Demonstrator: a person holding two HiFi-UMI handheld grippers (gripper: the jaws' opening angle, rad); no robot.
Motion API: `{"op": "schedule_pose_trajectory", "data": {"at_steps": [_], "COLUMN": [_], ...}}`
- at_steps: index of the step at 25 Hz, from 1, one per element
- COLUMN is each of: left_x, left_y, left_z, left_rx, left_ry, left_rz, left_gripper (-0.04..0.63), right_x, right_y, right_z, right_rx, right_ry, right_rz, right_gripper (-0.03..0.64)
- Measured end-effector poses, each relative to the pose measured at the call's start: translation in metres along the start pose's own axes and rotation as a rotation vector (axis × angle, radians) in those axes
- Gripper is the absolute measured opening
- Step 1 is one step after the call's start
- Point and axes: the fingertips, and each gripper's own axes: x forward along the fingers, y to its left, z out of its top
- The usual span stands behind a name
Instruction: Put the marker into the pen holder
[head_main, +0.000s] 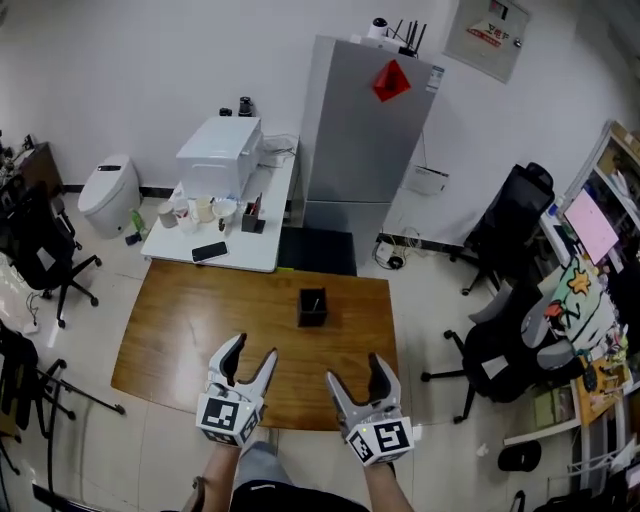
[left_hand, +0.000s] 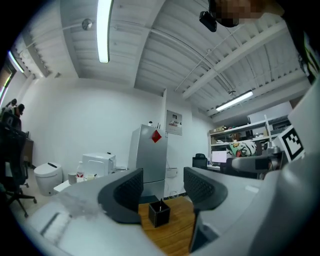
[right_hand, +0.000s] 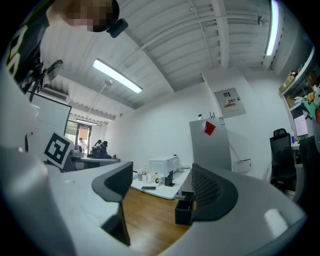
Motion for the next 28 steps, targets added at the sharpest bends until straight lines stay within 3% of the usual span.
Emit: {"op": "schedule_pose_trajectory", "data": {"at_steps": [5, 8, 12, 16, 23, 28], "left_x": [-0.047, -0.078, -0.122, -0.148, -0.183, -0.199], "left_y": [-0.087, -0.139, -0.177, -0.192, -0.183, -0.166], "left_z": [-0.018, 0.003, 0.032, 0.047, 0.062, 0.06], "left_rx": [0.0, 0.021, 0.063, 0.101, 0.086, 0.074], "left_ry": [0.01, -0.008, -0.026, -0.048, -0.105, -0.102], "left_rz": [0.038, 0.074, 0.095, 0.081, 0.089, 0.09], "left_gripper": [0.253, 0.253, 0.244, 0.241, 0.241, 0.241], "right_x": [-0.103, -0.144, -0.182, -0.201, -0.209, -0.207], "right_y": [-0.009, -0.014, -0.006, -0.006, 0.031, 0.056], "right_z": [-0.01, 0.005, 0.049, 0.073, 0.067, 0.064], "right_rx": [0.064, 0.064, 0.006, -0.028, -0.025, -0.04], "right_ry": [-0.008, 0.016, -0.051, -0.096, -0.085, -0.081], "right_rz": [0.06, 0.068, 0.053, -0.007, -0.012, -0.001], "right_gripper": [0.362, 0.362, 0.362, 0.359, 0.35, 0.35]}}
